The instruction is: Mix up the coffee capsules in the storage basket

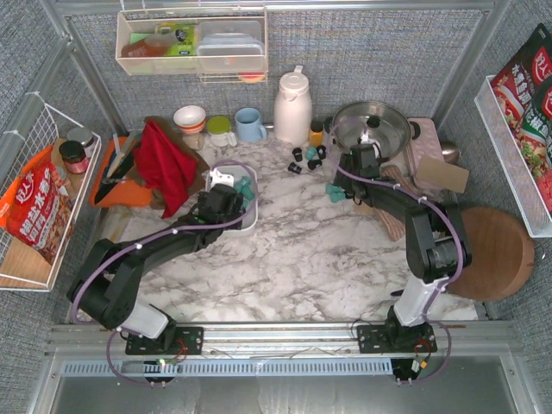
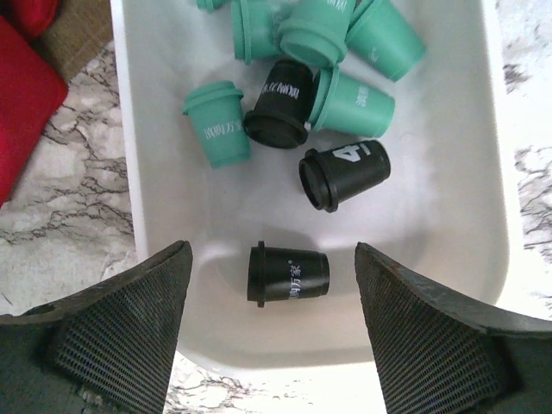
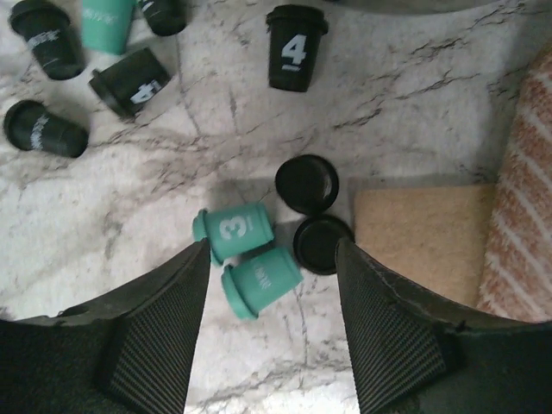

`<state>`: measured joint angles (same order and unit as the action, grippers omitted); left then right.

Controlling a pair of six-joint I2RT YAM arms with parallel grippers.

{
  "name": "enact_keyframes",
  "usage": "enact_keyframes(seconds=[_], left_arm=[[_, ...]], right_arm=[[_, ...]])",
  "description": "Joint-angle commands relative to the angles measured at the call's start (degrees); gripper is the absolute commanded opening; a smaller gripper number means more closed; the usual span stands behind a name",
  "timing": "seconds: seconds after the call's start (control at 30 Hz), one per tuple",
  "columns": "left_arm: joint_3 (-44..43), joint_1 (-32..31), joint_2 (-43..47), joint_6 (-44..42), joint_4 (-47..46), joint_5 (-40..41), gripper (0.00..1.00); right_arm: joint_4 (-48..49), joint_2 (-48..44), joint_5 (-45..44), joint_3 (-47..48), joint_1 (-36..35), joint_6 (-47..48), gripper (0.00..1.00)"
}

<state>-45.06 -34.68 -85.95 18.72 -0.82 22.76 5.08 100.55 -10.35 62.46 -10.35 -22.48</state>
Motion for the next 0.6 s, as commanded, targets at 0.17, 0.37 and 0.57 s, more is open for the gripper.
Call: enact_keyframes(seconds=[0.17,0.37,0.57], left_arm=[[3.78,0.13,7.25,-2.86,-7.80,-0.44,0.85],[7.61,0.12,12.45,-4.27,-13.23,-1.52,0.86],[7.56,0.11,12.63,-4.83,-13.21,-2.06,0.86]], right_arm=[[-8.35,5.14,-2.70,7.49,1.12,0.50,0.58],[-12.49,6.92,-2.68,9.44,1.29,-0.58,0.53],[-14.13,8.57,-2.53,10.14,1.34,-1.31,0.52]])
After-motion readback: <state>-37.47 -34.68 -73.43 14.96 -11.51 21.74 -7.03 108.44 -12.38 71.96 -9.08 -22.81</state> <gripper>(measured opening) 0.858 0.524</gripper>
